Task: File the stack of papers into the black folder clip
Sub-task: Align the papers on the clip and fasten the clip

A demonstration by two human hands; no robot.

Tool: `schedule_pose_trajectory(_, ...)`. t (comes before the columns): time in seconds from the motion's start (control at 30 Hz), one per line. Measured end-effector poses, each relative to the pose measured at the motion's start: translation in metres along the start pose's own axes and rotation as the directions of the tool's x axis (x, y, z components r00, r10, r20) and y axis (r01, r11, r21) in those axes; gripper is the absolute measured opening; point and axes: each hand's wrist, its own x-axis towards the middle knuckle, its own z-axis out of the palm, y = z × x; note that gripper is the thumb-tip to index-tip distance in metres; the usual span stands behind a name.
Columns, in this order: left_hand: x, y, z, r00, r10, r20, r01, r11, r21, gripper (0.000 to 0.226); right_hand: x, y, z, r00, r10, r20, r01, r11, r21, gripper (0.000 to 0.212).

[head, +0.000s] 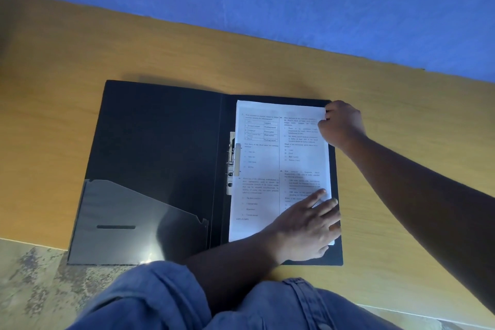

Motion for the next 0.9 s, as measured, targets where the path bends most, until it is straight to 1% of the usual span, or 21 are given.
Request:
schedule_pose_trajectory(0.07,0.001,0.001,0.005,1.000,0.012,0.014,-0.012,1.000,-0.001,0.030,-0.001,0.003,0.002,0.998,0.057,0.008,-0.058,0.995,0.077,0.035)
schedule_pose_trajectory(0.2,0.001,-0.001,0.005,0.999,-0.004,0.042,0.005,1.000,-0.009,0.034,-0.003,0.007,0.002,0.987,0.156,-0.025,-0.145,0.958,0.246,0.040)
schedule_pose_trajectory(0.3,0.001,-0.001,0.005,0.999,-0.015,0.045,0.017,0.999,-0.042,0.037,-0.003,0.009,0.002,0.984,0.175,0.014,-0.170,0.931,0.322,0.040)
schedule_pose_trajectory(0.37,0.001,0.000,0.003,0.998,-0.036,0.044,0.038,0.998,-0.044,0.040,-0.002,0.011,0.002,0.980,0.198,0.012,-0.187,0.904,0.385,0.037)
schedule_pose_trajectory(0.43,0.000,0.001,0.004,0.997,-0.069,0.030,0.070,0.997,-0.044,0.046,-0.002,0.012,0.000,0.977,0.211,0.019,-0.201,0.898,0.392,0.037)
schedule_pose_trajectory(0.5,-0.006,0.000,0.003,0.997,-0.081,-0.008,0.080,0.994,-0.077,0.052,-0.002,0.013,-0.001,0.981,0.192,0.025,-0.188,0.908,0.374,0.039)
schedule_pose_trajectory(0.6,-0.027,-0.006,-0.005,0.993,-0.115,-0.040,0.108,0.982,-0.155,0.054,-0.001,0.007,-0.006,0.992,0.116,-0.052,-0.097,0.954,0.283,0.042)
schedule_pose_trajectory(0.67,-0.051,-0.012,-0.010,0.985,-0.169,-0.017,0.163,0.969,-0.187,0.055,0.002,-0.002,-0.008,0.998,-0.004,-0.068,0.015,0.985,0.171,0.044)
schedule_pose_trajectory(0.73,-0.075,-0.018,-0.014,0.974,-0.224,0.015,0.223,0.955,-0.194,0.059,0.002,-0.017,-0.003,0.985,-0.170,-0.022,0.171,0.982,0.085,0.045)
schedule_pose_trajectory(0.8,-0.097,-0.024,-0.018,0.963,-0.266,0.048,0.271,0.944,-0.191,0.065,0.001,-0.039,0.008,0.938,-0.345,0.047,0.344,0.939,0.024,0.045)
schedule_pose_trajectory(0.83,-0.105,-0.026,-0.021,0.957,-0.283,0.061,0.290,0.938,-0.188,0.069,-0.001,-0.051,0.015,0.908,-0.410,0.087,0.412,0.911,-0.004,0.046)
schedule_pose_trajectory(0.9,-0.119,-0.030,-0.025,0.947,-0.310,0.080,0.319,0.931,-0.179,0.075,-0.003,-0.073,0.029,0.858,-0.484,0.174,0.502,0.861,-0.082,0.050)
